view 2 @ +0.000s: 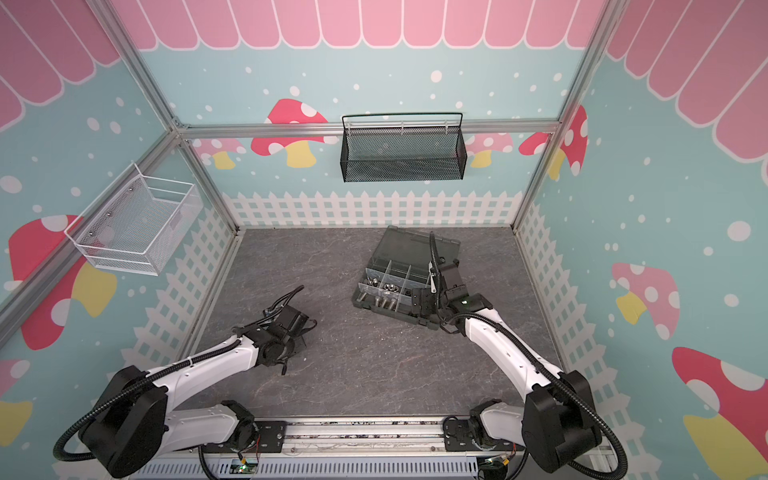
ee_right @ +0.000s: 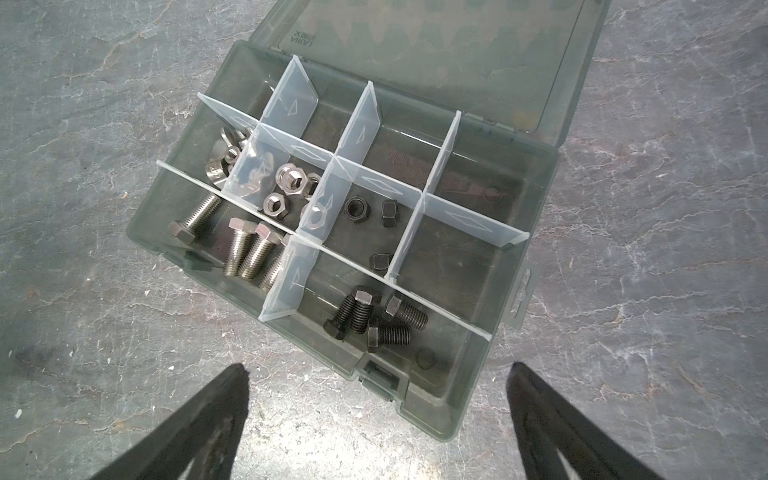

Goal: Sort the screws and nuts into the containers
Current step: 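Carry the black nut with the left gripper over the black-nut compartment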

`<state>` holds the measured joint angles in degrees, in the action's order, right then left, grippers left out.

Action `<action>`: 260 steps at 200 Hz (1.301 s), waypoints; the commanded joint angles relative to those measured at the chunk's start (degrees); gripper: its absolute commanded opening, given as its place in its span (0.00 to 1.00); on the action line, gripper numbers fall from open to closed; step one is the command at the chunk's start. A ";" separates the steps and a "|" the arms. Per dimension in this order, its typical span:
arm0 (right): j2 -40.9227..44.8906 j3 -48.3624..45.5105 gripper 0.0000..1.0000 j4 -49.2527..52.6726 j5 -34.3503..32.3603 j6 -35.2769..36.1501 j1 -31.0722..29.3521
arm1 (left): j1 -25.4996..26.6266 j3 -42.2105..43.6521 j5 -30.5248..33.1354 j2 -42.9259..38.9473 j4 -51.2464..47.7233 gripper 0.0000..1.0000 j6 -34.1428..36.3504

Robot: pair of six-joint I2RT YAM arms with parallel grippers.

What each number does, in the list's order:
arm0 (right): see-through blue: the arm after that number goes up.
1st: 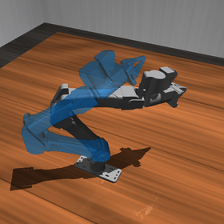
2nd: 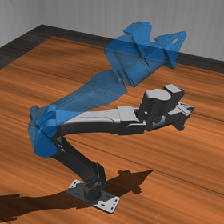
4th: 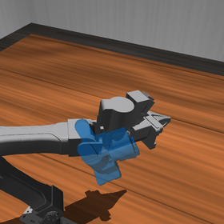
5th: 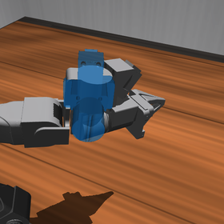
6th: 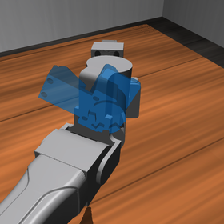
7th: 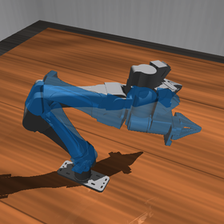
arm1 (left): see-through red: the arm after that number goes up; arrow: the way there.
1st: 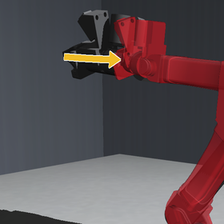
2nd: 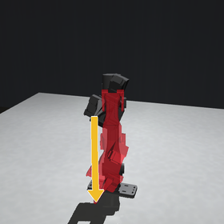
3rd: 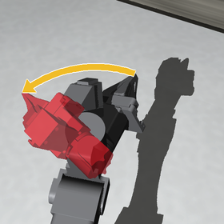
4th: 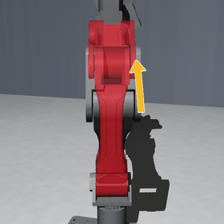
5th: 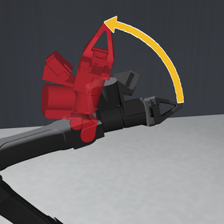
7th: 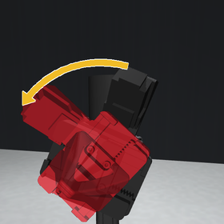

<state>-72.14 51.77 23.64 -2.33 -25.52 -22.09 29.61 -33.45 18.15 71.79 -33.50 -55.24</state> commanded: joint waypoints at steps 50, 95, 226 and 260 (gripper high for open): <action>0.32 -0.24 0.98 0.70 -0.48 -0.57 0.11 | 0.09 -3.41 -3.47 -3.39 -2.11 0.00 4.35; -0.02 -1.32 0.98 0.63 -0.91 -1.26 0.11 | 3.48 -10.02 -4.54 -1.68 -1.29 0.00 6.79; 12.24 -10.69 0.98 5.79 -9.26 -9.54 0.18 | 18.92 -62.52 -10.91 41.08 5.64 0.00 18.88; 15.28 -11.86 0.98 6.98 -11.43 -12.01 0.14 | 19.61 -70.16 -13.64 48.45 3.98 0.00 18.95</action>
<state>-58.70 41.21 28.40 -10.68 -34.22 -22.09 48.64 -99.15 7.05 116.31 -27.79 -37.89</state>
